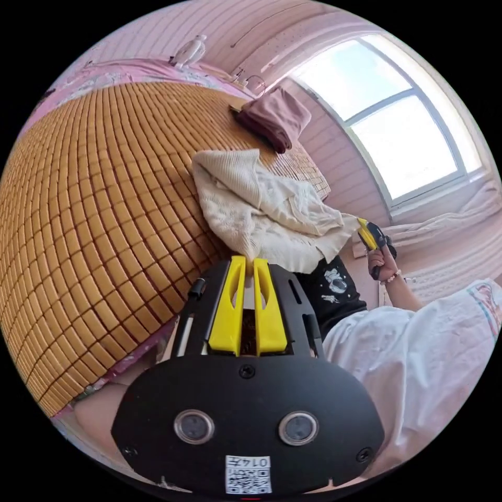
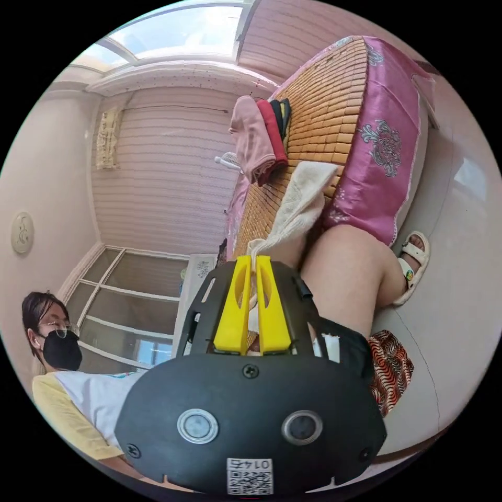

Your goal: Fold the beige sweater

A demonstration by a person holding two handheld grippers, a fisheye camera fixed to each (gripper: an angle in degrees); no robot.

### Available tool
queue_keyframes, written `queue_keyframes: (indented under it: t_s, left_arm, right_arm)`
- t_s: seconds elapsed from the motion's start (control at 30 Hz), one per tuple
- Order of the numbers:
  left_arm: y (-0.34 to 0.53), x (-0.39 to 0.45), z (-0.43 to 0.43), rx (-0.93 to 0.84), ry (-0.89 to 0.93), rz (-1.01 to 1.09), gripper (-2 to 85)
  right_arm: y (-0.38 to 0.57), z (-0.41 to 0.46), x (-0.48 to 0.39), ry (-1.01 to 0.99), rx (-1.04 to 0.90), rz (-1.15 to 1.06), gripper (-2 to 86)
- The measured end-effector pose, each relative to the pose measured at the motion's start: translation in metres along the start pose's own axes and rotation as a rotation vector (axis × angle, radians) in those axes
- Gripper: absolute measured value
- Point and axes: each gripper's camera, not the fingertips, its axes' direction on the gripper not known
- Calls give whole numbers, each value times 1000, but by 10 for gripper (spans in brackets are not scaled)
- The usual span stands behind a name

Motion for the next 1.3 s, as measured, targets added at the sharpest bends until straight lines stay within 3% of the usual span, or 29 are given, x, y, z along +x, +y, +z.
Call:
queue_keyframes:
  t_s: [0.3, 0.47, 0.63, 0.77, 0.9, 1.0, 1.1, 1.2, 1.3]
  left_arm:
    - [-6, 89, -241, 595, -81, 269, -2]
    - [16, 160, -350, 800, -234, 447, -2]
    - [52, 201, -411, 950, -286, 485, -3]
    - [102, 239, -450, 1080, -234, 585, -3]
    - [131, 261, -479, 1152, -203, 658, -1]
    - [142, 262, -491, 1188, -215, 675, -1]
    - [114, 223, -483, 1086, -257, 525, 0]
    - [66, 142, -454, 875, -323, 236, -2]
    - [38, 83, -437, 778, -295, 39, -3]
  right_arm:
    - [-70, 26, -214, -468, 32, -591, 5]
    - [-59, 14, -336, -357, 165, -849, 4]
    - [-39, 4, -416, -509, 184, -923, 5]
    - [9, -29, -450, -575, 321, -1082, 5]
    - [32, -43, -485, -604, 295, -1176, 5]
    - [35, -26, -507, -509, 289, -1212, 5]
    - [12, 43, -518, -313, 133, -1159, 5]
    - [-20, 146, -500, -143, -87, -976, 5]
    - [-28, 219, -503, -27, -168, -938, 5]
